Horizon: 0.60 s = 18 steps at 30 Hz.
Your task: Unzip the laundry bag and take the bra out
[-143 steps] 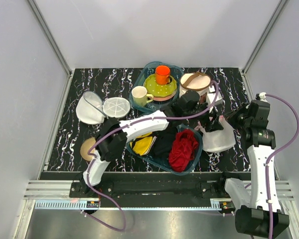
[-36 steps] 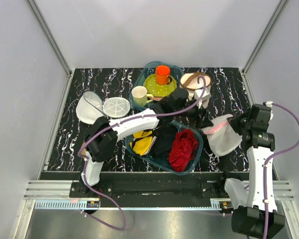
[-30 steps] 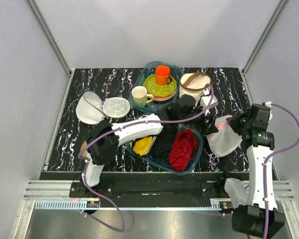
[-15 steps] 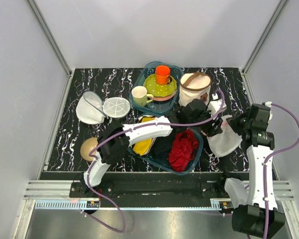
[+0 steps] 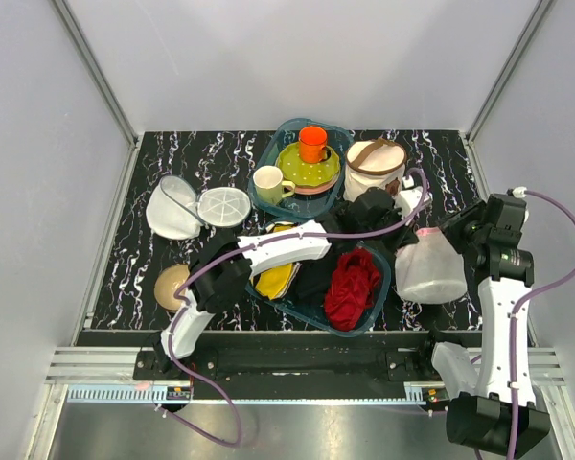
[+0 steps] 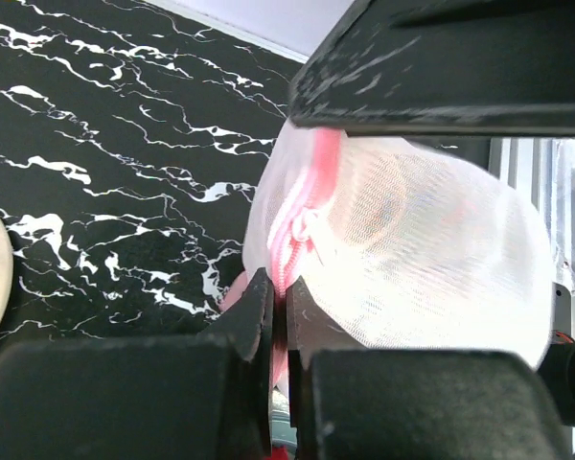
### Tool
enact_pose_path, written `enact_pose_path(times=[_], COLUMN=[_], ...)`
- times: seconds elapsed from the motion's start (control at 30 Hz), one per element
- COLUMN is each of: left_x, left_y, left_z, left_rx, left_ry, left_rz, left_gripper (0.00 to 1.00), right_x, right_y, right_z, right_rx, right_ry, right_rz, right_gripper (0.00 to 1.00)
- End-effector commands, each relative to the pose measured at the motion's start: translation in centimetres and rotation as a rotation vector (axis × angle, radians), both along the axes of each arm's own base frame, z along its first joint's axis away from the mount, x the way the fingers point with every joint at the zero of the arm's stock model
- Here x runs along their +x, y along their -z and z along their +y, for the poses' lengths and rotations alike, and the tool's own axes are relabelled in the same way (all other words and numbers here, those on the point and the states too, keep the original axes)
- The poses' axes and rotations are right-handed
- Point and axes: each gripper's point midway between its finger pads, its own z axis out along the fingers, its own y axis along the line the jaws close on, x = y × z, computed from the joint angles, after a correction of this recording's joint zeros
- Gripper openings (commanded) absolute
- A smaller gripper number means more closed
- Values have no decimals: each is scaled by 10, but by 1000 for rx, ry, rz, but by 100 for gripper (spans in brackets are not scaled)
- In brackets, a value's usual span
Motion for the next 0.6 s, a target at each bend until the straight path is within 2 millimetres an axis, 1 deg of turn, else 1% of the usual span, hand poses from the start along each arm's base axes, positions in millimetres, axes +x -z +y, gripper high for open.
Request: enact_pose_path(times=[0.0,0.13,0.17,0.27,0.43,0.57], left_x=[3,3,3,3,2,2], left_y=[-42,-45,-45,-47,-50,-51], left_z=[-4,-1,0,1,1,1], left_rx=[-120,-120,-119,-121,-125,-129], left_ry=[43,47,46,50,52,52], left_rz=[-56,-70,-71,-74,-76,-73], left_gripper=[0,0,0,0,0,0], right_x=[5,2,0,-4,-10,-14], right_y=[-43,-48,-47,-40,-20,-7], right_z=[12,29,34,44,52,48], right_rx=[-30,-14,-8,11,43,30], right_ry=[-104,-219,-258,-323,-376,-362], right_rz=[-112,-136,-137,-119,-62,-18], right_gripper=[40,38,36,35,34,33])
